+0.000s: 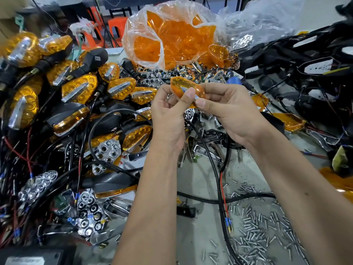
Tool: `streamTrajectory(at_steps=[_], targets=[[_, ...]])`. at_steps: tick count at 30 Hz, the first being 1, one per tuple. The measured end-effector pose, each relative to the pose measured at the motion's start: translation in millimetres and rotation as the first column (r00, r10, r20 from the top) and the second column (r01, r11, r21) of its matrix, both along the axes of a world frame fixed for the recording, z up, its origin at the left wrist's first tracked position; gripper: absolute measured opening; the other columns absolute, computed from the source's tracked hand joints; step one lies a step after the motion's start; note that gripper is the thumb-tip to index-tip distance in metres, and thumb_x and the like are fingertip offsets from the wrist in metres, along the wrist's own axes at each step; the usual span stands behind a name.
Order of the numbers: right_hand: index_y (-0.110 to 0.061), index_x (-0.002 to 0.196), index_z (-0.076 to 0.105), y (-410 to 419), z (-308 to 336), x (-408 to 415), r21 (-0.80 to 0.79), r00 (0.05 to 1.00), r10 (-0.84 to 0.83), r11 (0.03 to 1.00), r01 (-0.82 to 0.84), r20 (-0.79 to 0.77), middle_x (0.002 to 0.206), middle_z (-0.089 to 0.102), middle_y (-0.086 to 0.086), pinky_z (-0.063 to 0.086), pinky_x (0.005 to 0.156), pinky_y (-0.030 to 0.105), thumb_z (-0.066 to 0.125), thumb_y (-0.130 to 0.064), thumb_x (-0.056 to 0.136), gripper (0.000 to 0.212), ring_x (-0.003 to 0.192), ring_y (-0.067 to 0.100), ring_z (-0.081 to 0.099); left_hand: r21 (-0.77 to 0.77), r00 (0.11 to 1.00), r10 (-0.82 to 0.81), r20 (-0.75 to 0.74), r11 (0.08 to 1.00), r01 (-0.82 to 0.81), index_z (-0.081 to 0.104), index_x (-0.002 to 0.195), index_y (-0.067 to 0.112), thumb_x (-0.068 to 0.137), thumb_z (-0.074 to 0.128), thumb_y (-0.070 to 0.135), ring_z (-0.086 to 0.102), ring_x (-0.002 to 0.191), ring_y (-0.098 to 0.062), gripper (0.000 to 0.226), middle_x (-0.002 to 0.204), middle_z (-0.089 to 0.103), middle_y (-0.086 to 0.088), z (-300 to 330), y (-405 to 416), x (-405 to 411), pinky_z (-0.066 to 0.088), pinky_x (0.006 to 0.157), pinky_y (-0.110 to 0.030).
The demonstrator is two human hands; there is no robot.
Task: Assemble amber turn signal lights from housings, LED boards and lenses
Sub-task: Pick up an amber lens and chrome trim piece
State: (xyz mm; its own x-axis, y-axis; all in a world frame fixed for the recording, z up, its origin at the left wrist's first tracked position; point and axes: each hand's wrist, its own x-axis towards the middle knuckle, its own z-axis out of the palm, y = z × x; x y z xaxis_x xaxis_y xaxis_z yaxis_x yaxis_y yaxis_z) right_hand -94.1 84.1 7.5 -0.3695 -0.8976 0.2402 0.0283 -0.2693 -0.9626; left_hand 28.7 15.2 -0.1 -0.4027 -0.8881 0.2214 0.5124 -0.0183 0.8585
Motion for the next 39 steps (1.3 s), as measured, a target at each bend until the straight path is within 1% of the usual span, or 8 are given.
streamTrajectory(at_steps=[9, 16, 23, 26, 28, 30, 33, 39], targets=[[0.009, 0.131, 0.062, 5, 4, 5, 0.011, 0.998, 0.038, 0.999, -0.039, 0.050, 0.125, 0.064, 0.037, 0.053, 0.106, 0.046, 0.067, 0.009, 0.090, 0.041, 0.107, 0.031, 0.065, 0.022, 0.999, -0.035, -0.041, 0.999, 0.036, 0.052, 0.087, 0.010, 0.090, 0.064, -0.008, 0.061, 0.078, -0.017, 0.022, 0.082, 0.064, -0.006, 2, 2, 2, 0.050, 0.080, -0.032], [0.007, 0.130, 0.064, 4, 0, 5, -0.014, 0.998, 0.023, 1.000, -0.023, 0.057, 0.118, 0.069, 0.033, 0.060, 0.096, 0.044, 0.069, 0.007, 0.090, 0.040, 0.103, 0.032, 0.069, 0.038, 0.998, -0.025, -0.053, 0.999, 0.027, 0.051, 0.087, 0.009, 0.092, 0.061, -0.011, 0.059, 0.078, -0.017, 0.023, 0.083, 0.062, -0.006, 2, 2, 0, 0.049, 0.079, -0.031], [-0.006, 0.121, 0.071, 2, -4, 6, -0.008, 0.997, -0.008, 1.000, 0.008, 0.073, 0.098, 0.079, 0.008, 0.064, 0.080, 0.031, 0.073, 0.003, 0.088, 0.034, 0.091, 0.020, 0.074, 0.037, 1.000, 0.024, 0.010, 0.999, -0.025, 0.054, 0.085, 0.010, 0.090, 0.067, -0.009, 0.059, 0.077, -0.016, 0.024, 0.078, 0.064, -0.002, 1, 0, -1, 0.049, 0.080, -0.033], [-0.013, 0.129, 0.070, 1, -3, 5, 0.061, 0.988, -0.077, 0.994, 0.086, -0.130, 0.103, 0.080, 0.002, 0.064, 0.078, 0.029, 0.075, -0.009, 0.093, 0.036, 0.088, 0.014, 0.076, 0.069, 0.987, 0.134, 0.094, 0.988, -0.140, 0.055, 0.077, 0.013, 0.089, 0.075, 0.000, 0.055, 0.077, -0.023, 0.027, 0.077, 0.061, -0.007, -1, -1, -4, 0.049, 0.077, -0.035], [-0.021, 0.139, 0.065, 2, -3, 3, 0.003, 0.886, -0.177, 0.980, 0.197, -0.428, 0.116, 0.074, -0.003, 0.064, 0.081, 0.035, 0.078, -0.015, 0.092, 0.049, 0.091, 0.013, 0.073, 0.134, 0.971, 0.190, 0.147, 0.969, -0.210, 0.053, 0.073, 0.012, 0.088, 0.080, 0.008, 0.051, 0.077, -0.025, 0.032, 0.076, 0.057, -0.009, -3, -3, -4, 0.050, 0.079, -0.039], [-0.026, 0.141, 0.064, 3, -4, 4, -0.096, 0.781, -0.173, 0.985, 0.144, -0.600, 0.129, 0.063, -0.005, 0.064, 0.081, 0.034, 0.084, -0.009, 0.084, 0.062, 0.105, 0.013, 0.066, 0.227, 0.969, 0.189, 0.161, 0.948, -0.223, 0.056, 0.081, 0.009, 0.087, 0.082, 0.015, 0.052, 0.068, -0.022, 0.027, 0.070, 0.056, -0.005, -3, -6, -3, 0.051, 0.070, -0.034], [-0.016, 0.137, 0.067, 3, -7, 6, -0.175, 0.734, -0.169, 0.982, 0.070, -0.658, 0.132, 0.063, 0.001, 0.064, 0.079, 0.031, 0.088, -0.002, 0.078, 0.064, 0.117, 0.017, 0.064, 0.355, 0.988, 0.130, 0.083, 0.923, -0.151, 0.064, 0.093, 0.007, 0.089, 0.079, 0.014, 0.050, 0.051, -0.008, 0.017, 0.063, 0.062, 0.003, -2, -6, -2, 0.043, 0.046, -0.022], [-0.011, 0.126, 0.073, 2, -9, 5, -0.321, 0.607, -0.393, 0.919, 0.229, -0.690, 0.110, 0.069, -0.004, 0.059, 0.074, 0.026, 0.079, -0.017, 0.091, 0.036, 0.093, 0.011, 0.067, 0.332, 0.988, 0.014, 0.152, 0.941, -0.064, 0.068, 0.085, 0.012, 0.091, 0.075, 0.039, 0.056, 0.056, -0.008, 0.028, 0.069, 0.068, 0.002, 2, -8, 4, 0.048, 0.054, -0.021]])
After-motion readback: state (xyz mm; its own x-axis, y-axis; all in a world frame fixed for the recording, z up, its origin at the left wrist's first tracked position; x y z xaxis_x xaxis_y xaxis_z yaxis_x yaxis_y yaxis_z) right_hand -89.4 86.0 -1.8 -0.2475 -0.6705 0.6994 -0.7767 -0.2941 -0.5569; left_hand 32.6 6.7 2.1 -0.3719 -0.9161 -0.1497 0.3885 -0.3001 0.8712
